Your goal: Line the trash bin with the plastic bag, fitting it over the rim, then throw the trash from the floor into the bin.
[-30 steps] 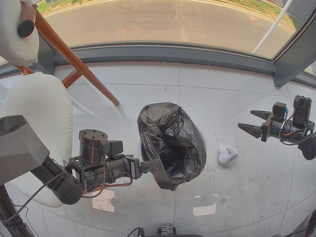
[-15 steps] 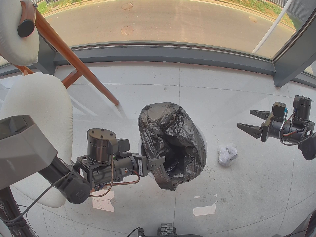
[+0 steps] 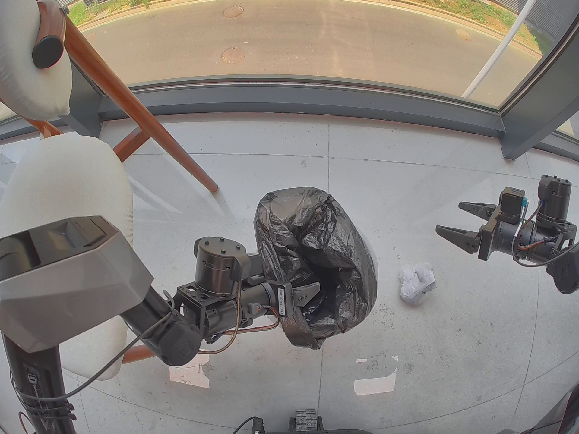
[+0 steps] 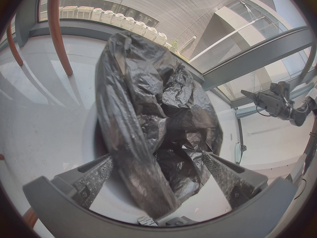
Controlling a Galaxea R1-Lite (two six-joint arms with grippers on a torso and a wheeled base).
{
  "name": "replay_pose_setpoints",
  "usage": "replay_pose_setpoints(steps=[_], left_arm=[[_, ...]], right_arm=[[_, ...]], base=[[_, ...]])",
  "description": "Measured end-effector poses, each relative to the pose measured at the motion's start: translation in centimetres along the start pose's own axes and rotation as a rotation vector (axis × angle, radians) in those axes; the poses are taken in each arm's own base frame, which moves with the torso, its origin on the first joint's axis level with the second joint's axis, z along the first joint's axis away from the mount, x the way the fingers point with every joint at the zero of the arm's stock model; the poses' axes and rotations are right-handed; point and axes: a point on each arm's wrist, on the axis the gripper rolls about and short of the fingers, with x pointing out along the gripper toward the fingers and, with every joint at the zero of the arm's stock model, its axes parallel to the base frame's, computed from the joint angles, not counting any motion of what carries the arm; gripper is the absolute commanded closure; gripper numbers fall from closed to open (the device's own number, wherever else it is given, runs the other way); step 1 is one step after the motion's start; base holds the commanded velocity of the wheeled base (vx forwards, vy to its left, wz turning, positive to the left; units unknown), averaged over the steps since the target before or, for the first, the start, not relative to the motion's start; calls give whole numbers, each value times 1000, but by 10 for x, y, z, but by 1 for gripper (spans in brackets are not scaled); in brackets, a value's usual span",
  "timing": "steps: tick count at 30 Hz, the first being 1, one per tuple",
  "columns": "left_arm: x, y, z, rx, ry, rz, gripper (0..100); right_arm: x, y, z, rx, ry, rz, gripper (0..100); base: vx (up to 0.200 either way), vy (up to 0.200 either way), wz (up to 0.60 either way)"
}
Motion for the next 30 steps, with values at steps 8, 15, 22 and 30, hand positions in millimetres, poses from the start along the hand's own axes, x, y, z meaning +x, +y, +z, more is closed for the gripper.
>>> replay_pose_setpoints(steps=[8, 15, 22, 30], left_arm=[[20, 4, -2, 1, -21, 27, 100], [22, 2, 3, 6, -36, 23, 100], [4, -4, 15, 6, -7, 34, 100], [-32, 12, 22, -19, 41, 140, 100]], right_arm=[[-1, 2, -5, -1, -1, 1, 0], [-2, 2, -6, 3, 3, -1, 0], [-2, 3, -7, 6, 7, -3, 0], [-2, 3, -8, 7, 9, -4, 0]], base=[[0, 0, 0], [0, 0, 0], [0, 0, 0], [0, 0, 0]])
